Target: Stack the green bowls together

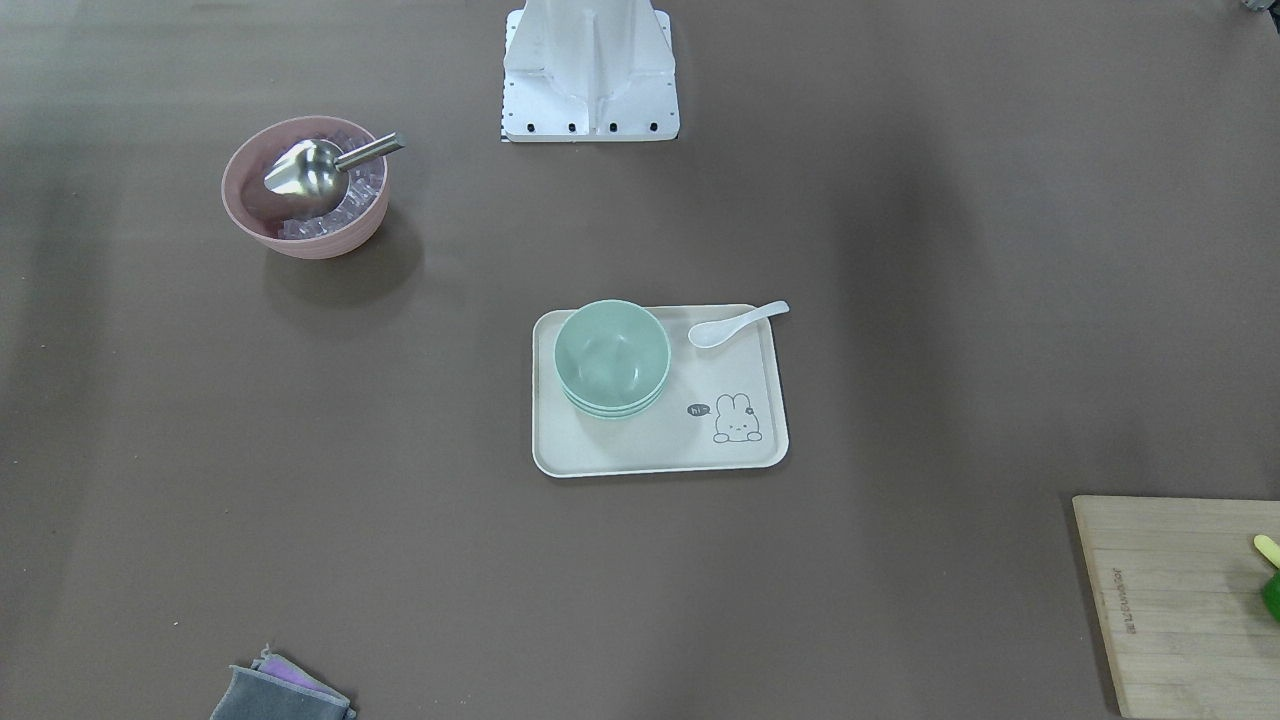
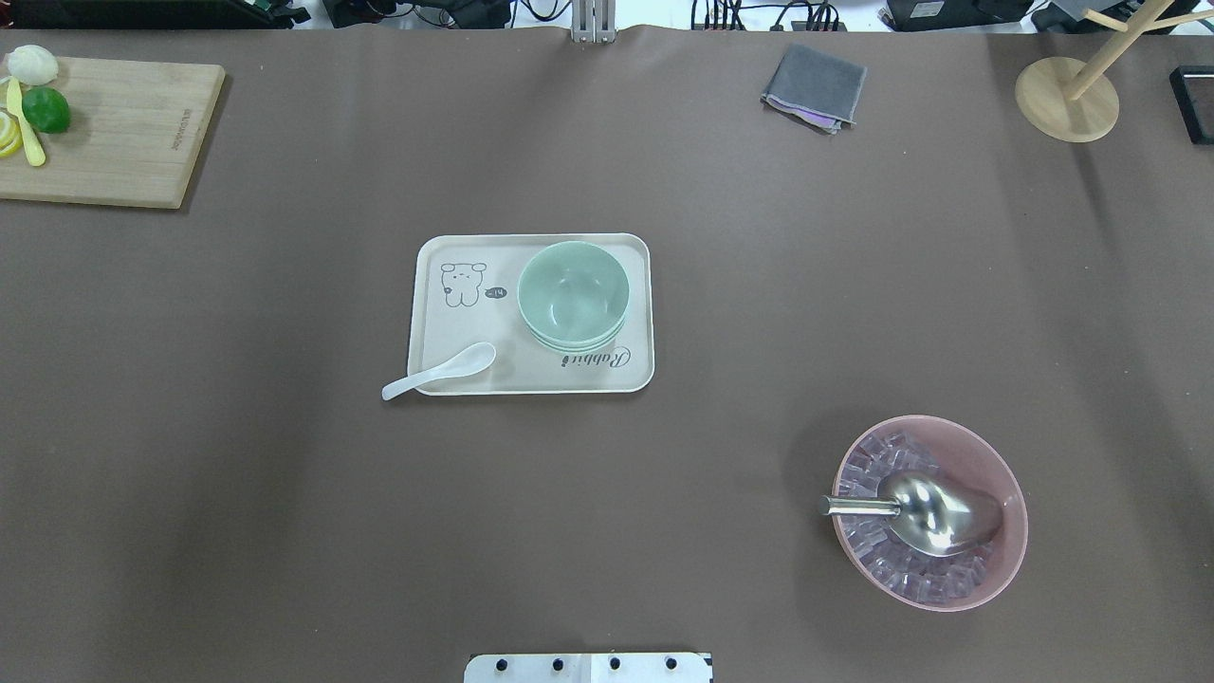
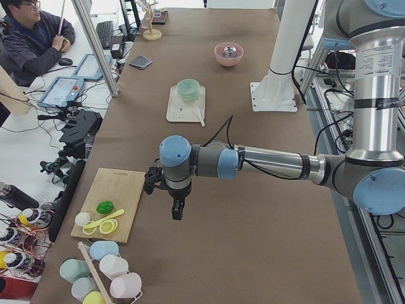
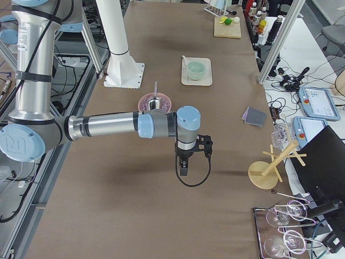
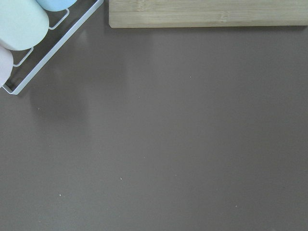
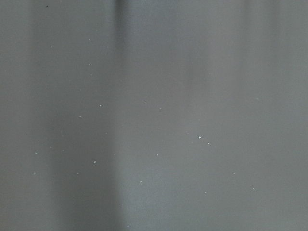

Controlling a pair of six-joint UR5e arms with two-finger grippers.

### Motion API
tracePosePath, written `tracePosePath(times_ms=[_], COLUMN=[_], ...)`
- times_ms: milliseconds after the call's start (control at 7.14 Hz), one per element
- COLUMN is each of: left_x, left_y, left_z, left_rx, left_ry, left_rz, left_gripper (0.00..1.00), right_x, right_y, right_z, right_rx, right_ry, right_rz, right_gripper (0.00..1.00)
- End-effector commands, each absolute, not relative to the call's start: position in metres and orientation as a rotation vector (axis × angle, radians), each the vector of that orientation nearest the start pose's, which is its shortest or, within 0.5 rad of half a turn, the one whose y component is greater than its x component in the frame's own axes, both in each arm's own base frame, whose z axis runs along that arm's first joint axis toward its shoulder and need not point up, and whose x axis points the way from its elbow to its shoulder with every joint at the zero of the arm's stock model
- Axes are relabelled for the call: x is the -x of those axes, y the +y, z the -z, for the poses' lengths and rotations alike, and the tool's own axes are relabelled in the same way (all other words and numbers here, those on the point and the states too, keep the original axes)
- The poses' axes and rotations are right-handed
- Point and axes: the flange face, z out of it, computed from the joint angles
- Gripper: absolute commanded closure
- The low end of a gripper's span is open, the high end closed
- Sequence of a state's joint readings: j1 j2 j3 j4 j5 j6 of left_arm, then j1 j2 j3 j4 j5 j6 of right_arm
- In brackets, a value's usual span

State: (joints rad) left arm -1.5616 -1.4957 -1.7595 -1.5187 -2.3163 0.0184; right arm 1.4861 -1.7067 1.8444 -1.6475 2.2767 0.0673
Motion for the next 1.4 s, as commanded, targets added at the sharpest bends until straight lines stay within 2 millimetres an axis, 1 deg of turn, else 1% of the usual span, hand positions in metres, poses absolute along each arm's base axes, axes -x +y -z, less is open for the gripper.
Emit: tracePosePath(times_ms=[0, 1261], left_x=[0.0615, 0.0615], left_y=[-0.4623, -0.4597], left_z=[-0.6088, -0.6115], left_rx=[-0.062, -0.058], left_ry=[0.745, 0.745], left_rz=[-0.049, -0.047], left_gripper=[0.02, 0.02], right_x=[-0.0317, -0.0307], right_y=[-0.439, -0.4389], right_z=[-0.599, -0.5981], right_rx=[-0.005, -0.004], right_ry=[-0.709, -0.723], right_rz=[0.038, 0.038], right_gripper=[0.0, 0.0])
